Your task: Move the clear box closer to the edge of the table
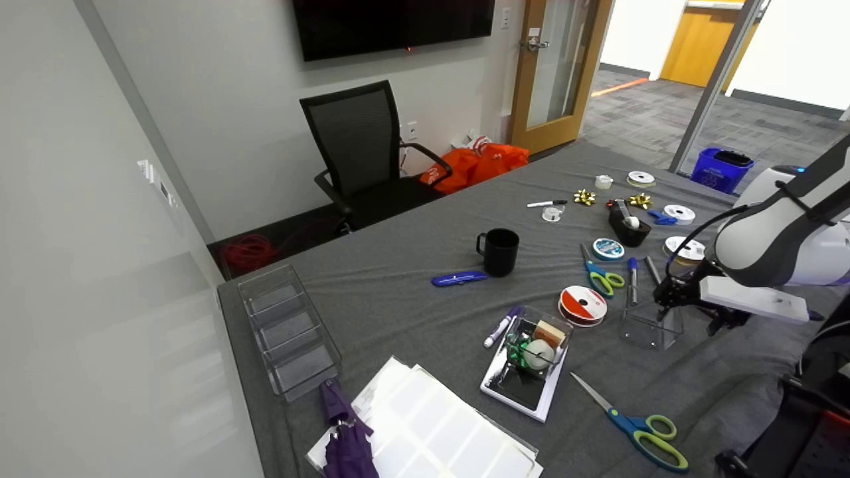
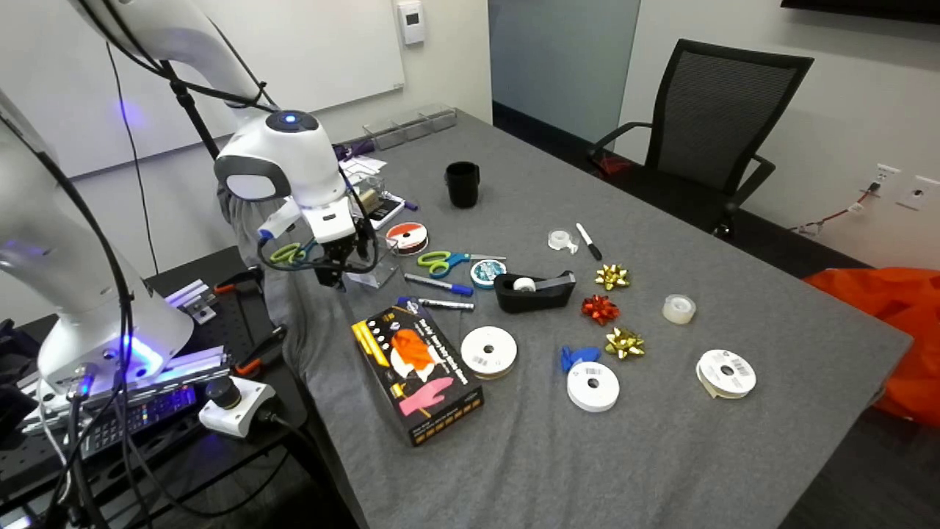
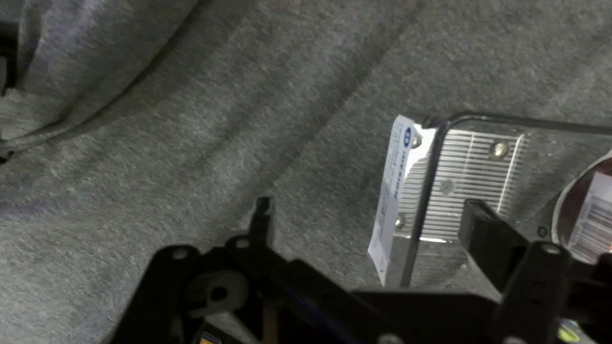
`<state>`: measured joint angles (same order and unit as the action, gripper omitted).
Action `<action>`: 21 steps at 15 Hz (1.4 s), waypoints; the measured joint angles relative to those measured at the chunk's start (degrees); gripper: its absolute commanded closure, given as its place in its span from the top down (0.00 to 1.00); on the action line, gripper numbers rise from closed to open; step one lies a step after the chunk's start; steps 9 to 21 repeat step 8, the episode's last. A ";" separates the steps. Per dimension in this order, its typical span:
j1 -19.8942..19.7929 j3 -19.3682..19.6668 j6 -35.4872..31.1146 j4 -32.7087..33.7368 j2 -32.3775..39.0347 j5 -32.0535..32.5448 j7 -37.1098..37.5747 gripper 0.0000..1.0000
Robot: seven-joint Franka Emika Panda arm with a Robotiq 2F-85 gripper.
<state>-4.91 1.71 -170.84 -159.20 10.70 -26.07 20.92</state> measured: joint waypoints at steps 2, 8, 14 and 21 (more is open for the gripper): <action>-0.03 -0.07 1.77 0.04 -0.04 -1.70 -1.84 1.00; -0.52 7.50 22.14 1.31 -15.46 8.97 4.01 1.00; -0.52 7.50 22.14 1.31 -15.46 8.97 4.01 1.00; -0.52 7.50 22.14 1.31 -15.46 8.97 4.01 1.00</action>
